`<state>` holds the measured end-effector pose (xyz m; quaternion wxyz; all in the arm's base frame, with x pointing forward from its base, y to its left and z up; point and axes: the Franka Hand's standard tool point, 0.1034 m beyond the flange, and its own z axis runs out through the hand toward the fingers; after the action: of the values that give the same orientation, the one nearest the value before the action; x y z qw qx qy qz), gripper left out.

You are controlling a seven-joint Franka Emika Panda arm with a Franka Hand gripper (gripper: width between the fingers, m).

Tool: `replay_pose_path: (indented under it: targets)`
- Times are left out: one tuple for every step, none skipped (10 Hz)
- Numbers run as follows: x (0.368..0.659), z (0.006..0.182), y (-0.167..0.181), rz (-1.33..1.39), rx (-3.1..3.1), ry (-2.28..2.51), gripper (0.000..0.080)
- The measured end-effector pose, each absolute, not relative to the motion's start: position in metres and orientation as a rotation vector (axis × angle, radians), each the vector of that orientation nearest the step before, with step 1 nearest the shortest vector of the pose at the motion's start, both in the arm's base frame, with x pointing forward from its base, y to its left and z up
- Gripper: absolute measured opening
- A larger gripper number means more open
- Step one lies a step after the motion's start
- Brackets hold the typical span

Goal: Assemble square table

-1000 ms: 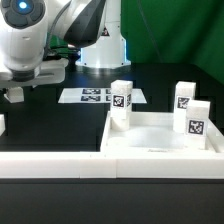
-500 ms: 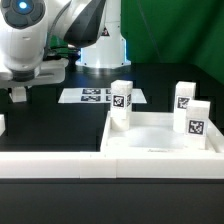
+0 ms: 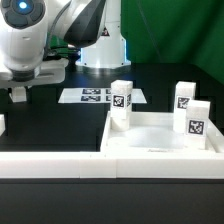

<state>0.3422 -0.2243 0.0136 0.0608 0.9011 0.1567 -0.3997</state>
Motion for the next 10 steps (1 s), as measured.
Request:
replay_pose_path:
  targets:
    - [0.342, 0.014, -0.224, -1.209, 2.726, 0.474, 0.0288]
    - [0.344, 0.014, -0.222, -1.209, 2.725, 0.476, 0.0288]
    - [0.356, 0.017, -0.207, -1.221, 2.72, 0.479, 0.0288]
    - [0.377, 0.025, -0.181, -1.195, 2.712, 0.464, 0.029]
    - [0.393, 0.038, -0.16, -1.178, 2.704, 0.461, 0.029]
    - [0.401, 0.044, -0.155, -1.14, 2.712, 0.497, 0.029]
    - [0.396, 0.044, -0.158, -1.099, 2.732, 0.502, 0.029]
    - [0.394, 0.043, -0.159, -1.101, 2.735, 0.494, 0.029]
    - [0.4, 0.042, -0.16, -1.047, 2.75, 0.506, 0.029]
    - [0.404, 0.043, -0.159, -0.973, 2.779, 0.513, 0.029]
